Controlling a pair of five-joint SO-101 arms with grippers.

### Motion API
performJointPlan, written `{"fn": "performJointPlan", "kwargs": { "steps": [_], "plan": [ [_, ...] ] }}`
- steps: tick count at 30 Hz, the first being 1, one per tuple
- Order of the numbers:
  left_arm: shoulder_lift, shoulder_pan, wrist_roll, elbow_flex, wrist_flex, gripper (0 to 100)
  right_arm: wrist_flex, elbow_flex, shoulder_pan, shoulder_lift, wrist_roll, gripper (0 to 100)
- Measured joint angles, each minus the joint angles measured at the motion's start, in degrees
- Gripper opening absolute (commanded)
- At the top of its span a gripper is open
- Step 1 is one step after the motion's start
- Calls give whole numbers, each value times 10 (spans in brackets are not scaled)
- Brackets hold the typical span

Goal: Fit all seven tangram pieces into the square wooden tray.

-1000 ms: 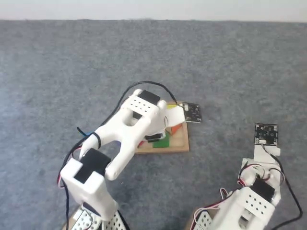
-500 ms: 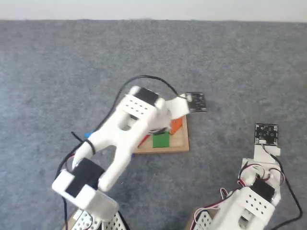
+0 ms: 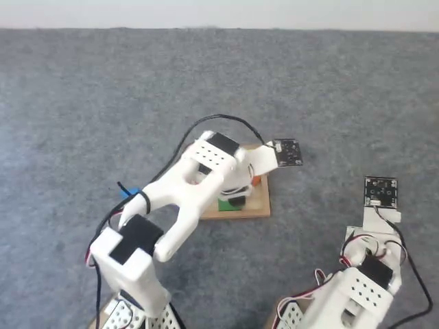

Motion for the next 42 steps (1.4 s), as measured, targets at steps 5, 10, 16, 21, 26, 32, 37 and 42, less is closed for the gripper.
{"fn": "performJointPlan", "kwargs": {
  "steps": [5,10,16,21,26,32,37,42],
  "plan": [
    [2,-18,-25,0,-2,217,0,0,0,0,0,7],
    [4,-18,-31,0,-8,217,0,0,0,0,0,7],
    [4,-11,27,0,-28,217,0,0,0,0,0,7],
    [8,2,113,0,-37,217,0,0,0,0,0,7],
    [8,-12,125,33,-62,216,0,0,0,0,0,7],
    [4,-25,118,58,-98,183,0,0,0,0,0,7],
    [4,-46,99,55,-100,182,0,0,0,0,0,7],
    [1,-74,88,47,-87,182,0,0,0,0,0,7]
  ]
}}
